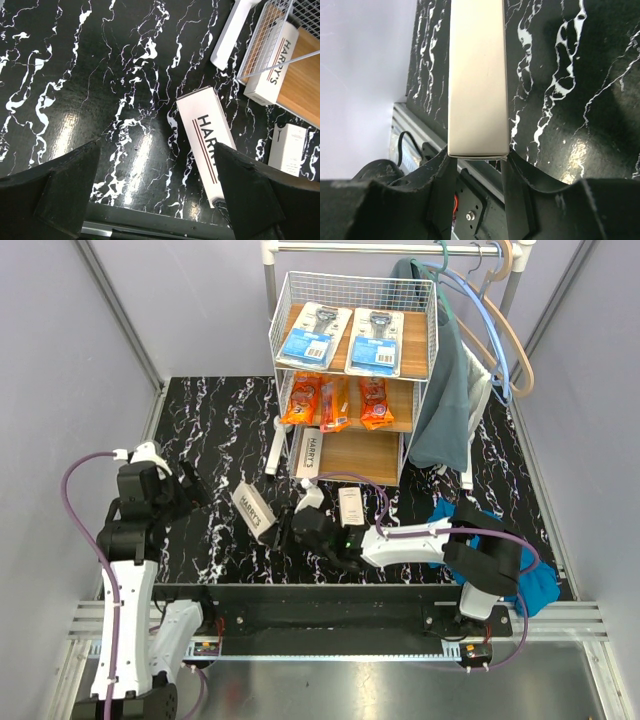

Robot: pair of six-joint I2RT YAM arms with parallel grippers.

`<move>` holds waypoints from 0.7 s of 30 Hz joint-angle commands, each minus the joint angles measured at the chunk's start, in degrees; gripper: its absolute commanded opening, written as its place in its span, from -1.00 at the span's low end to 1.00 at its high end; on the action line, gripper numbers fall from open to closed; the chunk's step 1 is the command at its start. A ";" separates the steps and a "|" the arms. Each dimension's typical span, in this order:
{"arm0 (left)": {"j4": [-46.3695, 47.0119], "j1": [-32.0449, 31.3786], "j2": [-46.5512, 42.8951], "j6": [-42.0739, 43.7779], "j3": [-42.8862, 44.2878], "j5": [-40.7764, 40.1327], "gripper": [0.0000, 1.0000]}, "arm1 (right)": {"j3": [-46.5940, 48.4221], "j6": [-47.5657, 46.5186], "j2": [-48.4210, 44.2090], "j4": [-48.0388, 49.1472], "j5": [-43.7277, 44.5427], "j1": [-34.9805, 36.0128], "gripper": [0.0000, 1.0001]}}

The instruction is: Place and organize the shaving razors onto the shelf

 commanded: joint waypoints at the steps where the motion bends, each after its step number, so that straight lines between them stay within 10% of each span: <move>1: 0.88 -0.06 0.97 2.01 0.78 -1.19 0.98 | -3.51 2.58 -2.76 8.16 -0.73 0.10 -0.95; 12: 1.67 -0.06 1.94 2.71 0.61 1.71 0.98 | -20.73 10.93 -15.49 16.78 4.09 -0.25 -0.99; 21: 1.93 -0.14 2.29 2.71 0.43 1.80 0.98 | -29.00 10.59 -37.46 2.47 11.48 -0.25 -1.00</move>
